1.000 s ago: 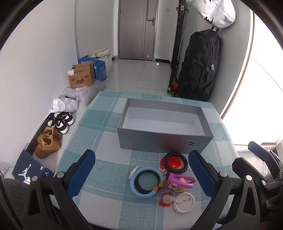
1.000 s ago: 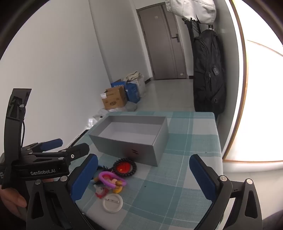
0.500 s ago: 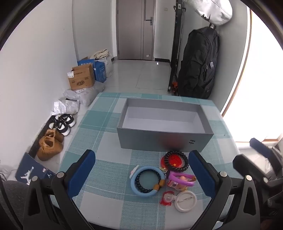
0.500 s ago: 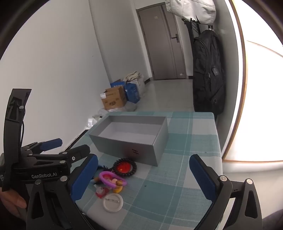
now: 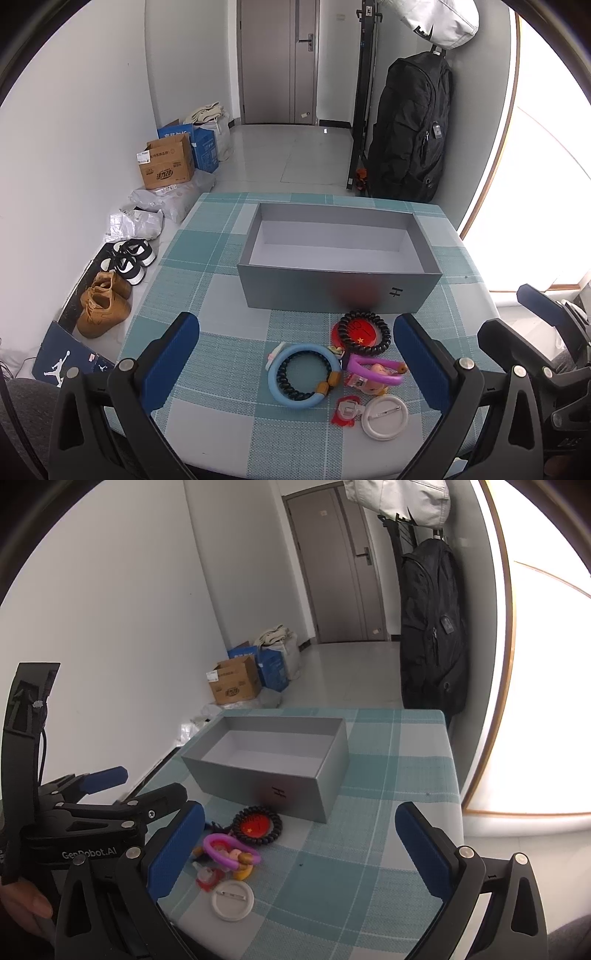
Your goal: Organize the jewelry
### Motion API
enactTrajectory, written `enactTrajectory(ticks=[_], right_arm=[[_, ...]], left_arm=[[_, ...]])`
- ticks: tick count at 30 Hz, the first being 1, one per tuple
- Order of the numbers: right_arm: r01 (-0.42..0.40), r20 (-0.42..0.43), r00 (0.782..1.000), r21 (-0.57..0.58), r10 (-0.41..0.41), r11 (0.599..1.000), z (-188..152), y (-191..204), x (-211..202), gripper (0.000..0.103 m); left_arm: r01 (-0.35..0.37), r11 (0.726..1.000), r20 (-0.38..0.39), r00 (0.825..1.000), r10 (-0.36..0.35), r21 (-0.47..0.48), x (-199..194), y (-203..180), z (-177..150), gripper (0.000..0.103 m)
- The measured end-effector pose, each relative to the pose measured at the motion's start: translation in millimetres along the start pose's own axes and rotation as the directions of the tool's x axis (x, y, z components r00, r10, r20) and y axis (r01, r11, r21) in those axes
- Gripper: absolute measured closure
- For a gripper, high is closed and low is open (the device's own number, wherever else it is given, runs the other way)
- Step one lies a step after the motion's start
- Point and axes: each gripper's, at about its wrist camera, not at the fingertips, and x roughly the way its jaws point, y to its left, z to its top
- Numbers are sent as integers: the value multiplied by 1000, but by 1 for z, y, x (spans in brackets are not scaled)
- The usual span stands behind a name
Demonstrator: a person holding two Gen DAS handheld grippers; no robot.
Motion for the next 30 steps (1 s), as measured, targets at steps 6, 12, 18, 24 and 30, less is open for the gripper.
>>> enactTrajectory(ticks=[6, 12, 18, 24, 30], right_arm=[[4, -1, 1000, 4, -4, 1000, 0, -1, 0, 0], [6, 0, 1000, 5, -6, 1000, -1, 0, 0, 0], [2, -10, 1000, 7, -2, 1000, -1, -1, 2, 0], [2, -9, 1000, 9, -2, 1000, -1, -1, 2, 0], [2, -8, 1000, 7, -2, 1000, -1, 0, 2, 0]], left_arm=[[-8, 1000, 2, 1000, 8, -1, 2, -4, 0, 1], [-14, 1000, 17, 1000, 14, -4, 0, -5, 1, 1], [-3, 1000, 14, 1000, 3, -8, -1, -5, 1, 1], [0, 1000, 13, 1000, 0, -13, -1, -4, 1, 1], [2, 1000, 14, 1000, -2, -12, -1, -3, 0, 1]])
